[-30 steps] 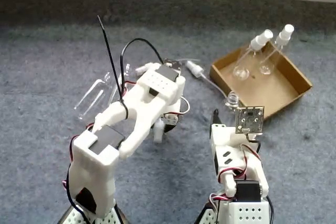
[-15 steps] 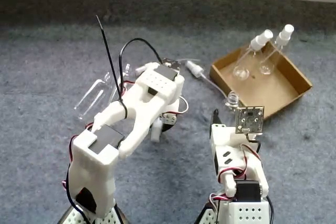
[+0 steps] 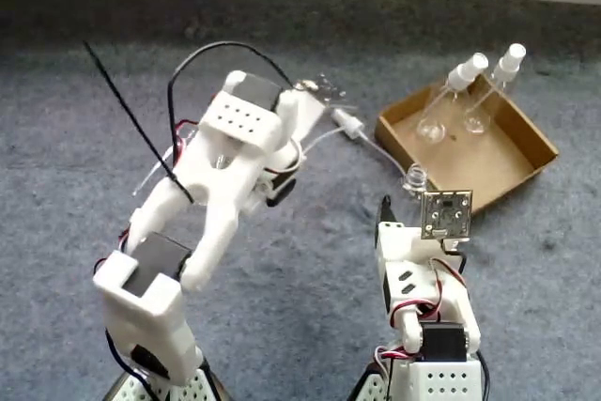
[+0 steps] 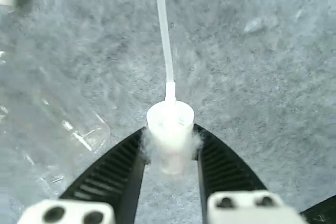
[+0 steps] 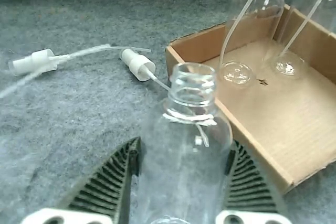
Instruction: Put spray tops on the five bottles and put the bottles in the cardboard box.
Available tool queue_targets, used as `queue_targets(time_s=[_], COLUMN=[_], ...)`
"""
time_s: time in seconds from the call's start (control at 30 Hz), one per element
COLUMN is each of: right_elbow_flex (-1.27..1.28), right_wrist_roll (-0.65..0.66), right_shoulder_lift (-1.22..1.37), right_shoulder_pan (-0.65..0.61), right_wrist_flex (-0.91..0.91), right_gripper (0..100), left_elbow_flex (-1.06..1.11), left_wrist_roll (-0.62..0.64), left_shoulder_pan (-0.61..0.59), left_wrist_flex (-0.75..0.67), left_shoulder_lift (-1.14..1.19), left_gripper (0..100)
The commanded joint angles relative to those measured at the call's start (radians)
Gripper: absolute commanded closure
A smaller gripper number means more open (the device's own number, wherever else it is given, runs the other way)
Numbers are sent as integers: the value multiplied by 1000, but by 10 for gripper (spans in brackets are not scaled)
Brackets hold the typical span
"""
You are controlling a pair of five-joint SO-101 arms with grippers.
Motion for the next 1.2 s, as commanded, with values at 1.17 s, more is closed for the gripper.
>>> queue_targets(time_s=[1.17], right_elbow_flex=[25], right_wrist_roll=[-2], right_shoulder_lift=[-8], right_shoulder_pan=[10], right_wrist_flex=[-28], right_gripper=[871], left_elbow_flex=[269], left_wrist_roll=[-795], left_shoulder_pan=[-116], left_wrist_flex=[-334], left_shoulder_lift=[-65], left_gripper=[860])
